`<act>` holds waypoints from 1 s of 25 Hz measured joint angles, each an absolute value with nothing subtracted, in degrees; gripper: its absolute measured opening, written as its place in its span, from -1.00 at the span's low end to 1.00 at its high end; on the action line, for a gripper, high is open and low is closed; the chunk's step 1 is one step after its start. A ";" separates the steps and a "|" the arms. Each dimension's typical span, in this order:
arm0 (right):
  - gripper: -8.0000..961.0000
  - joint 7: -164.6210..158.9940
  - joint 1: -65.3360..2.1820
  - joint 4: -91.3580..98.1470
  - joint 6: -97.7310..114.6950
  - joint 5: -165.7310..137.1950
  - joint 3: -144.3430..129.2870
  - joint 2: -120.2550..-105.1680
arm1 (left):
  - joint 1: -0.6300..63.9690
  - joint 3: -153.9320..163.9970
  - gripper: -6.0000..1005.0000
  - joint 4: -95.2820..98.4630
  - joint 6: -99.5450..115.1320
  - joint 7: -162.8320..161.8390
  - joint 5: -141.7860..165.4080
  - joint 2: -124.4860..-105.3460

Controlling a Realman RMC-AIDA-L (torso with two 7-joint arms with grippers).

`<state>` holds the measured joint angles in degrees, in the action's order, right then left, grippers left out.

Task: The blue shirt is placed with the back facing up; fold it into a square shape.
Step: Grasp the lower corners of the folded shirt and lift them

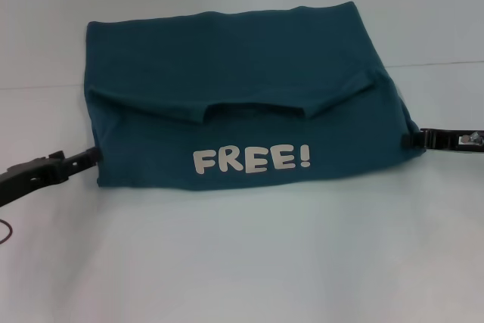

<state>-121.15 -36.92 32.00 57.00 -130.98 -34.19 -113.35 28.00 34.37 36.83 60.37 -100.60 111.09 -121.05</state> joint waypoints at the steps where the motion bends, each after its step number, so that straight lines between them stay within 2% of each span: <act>1: -0.88 -121.15 -36.91 32.00 56.99 -130.97 -34.18 -113.37 | 28.06 34.92 0.79 36.82 60.24 -100.44 111.09 -121.11; 14: -0.90 -121.11 -37.13 31.89 56.88 -130.95 -34.30 -113.50 | 28.59 43.39 0.78 36.10 54.51 -99.76 111.35 -122.38; 25: -0.90 -121.11 -36.96 31.90 56.93 -130.95 -34.39 -113.54 | 28.71 45.04 0.78 36.09 54.61 -99.66 111.36 -122.66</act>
<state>-121.11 -36.96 31.90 56.93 -130.95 -34.40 -113.54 28.71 45.04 36.09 54.61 -99.66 111.36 -122.66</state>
